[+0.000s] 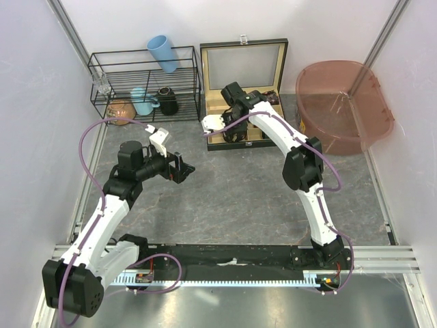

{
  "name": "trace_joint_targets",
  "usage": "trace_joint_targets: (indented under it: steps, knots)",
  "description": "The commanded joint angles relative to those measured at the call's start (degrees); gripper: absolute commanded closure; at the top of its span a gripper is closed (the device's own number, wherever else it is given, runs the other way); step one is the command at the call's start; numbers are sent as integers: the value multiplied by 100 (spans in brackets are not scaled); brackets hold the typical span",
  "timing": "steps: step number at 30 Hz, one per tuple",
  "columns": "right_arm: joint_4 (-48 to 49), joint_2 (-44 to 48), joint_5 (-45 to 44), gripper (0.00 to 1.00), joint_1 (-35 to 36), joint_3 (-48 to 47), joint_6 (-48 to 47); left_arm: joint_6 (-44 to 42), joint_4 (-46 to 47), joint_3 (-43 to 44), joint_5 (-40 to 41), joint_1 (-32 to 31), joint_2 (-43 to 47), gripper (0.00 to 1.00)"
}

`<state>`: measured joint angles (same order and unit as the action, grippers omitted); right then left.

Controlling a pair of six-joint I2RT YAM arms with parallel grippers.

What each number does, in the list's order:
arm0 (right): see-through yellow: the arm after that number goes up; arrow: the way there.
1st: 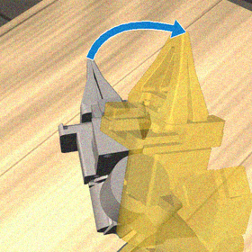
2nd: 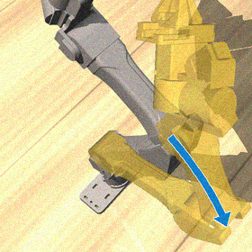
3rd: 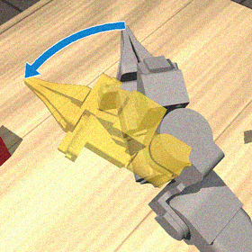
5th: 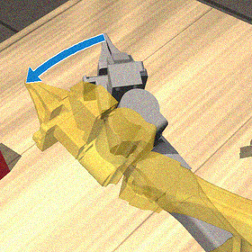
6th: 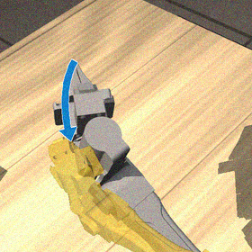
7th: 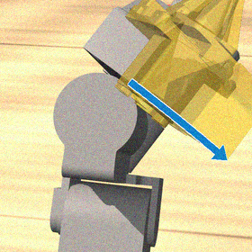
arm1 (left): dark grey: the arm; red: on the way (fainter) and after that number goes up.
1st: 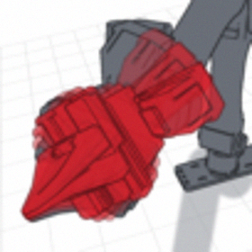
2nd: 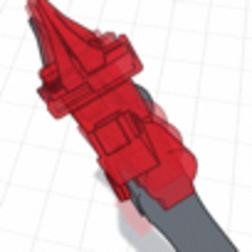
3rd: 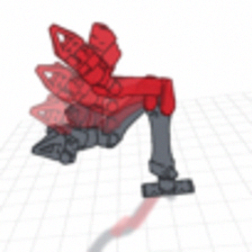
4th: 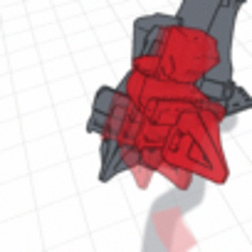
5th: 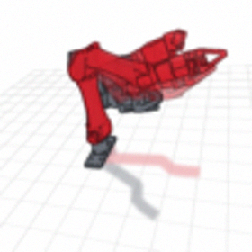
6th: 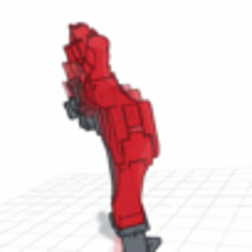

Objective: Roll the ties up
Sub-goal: Place the tie in the storage box.

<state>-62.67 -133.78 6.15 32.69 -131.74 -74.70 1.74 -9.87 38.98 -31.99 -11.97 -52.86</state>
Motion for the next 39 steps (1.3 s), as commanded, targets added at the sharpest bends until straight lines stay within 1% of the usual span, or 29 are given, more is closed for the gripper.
trace_joint_targets:
  steps: [1,11,18,23,29,31,33,34,36,37,39]
  knots:
    - [-157,-272,18,100,18,-80,209,-7,64,-13,-124,37,109,1]
    - [10,-781,-220,100,53,-264,359,-103,-32,-75,-71,37,180,1]
    - [-96,-799,26,100,62,96,113,-77,-24,-136,-79,37,188,1]
    - [-193,-896,70,100,62,105,-19,-68,-59,-172,-97,37,197,1]
    - [-105,-1054,53,100,62,-89,113,-95,-120,-180,-45,37,180,1]
    - [-87,-993,9,97,71,-71,157,-86,-129,-172,-18,37,162,1]
    - [-87,-861,9,86,62,-36,201,-77,-138,-145,-1,37,127,1]
    - [-70,-800,17,78,71,-10,253,-68,-138,-102,0,37,92,1]
    - [-26,-580,87,75,62,87,306,-68,-138,-66,-18,37,48,1]
    - [-17,-492,114,69,62,131,333,-77,-121,-31,-27,37,-4,1]
    - [62,-273,158,64,62,280,359,-103,-77,4,-53,37,-49,1]
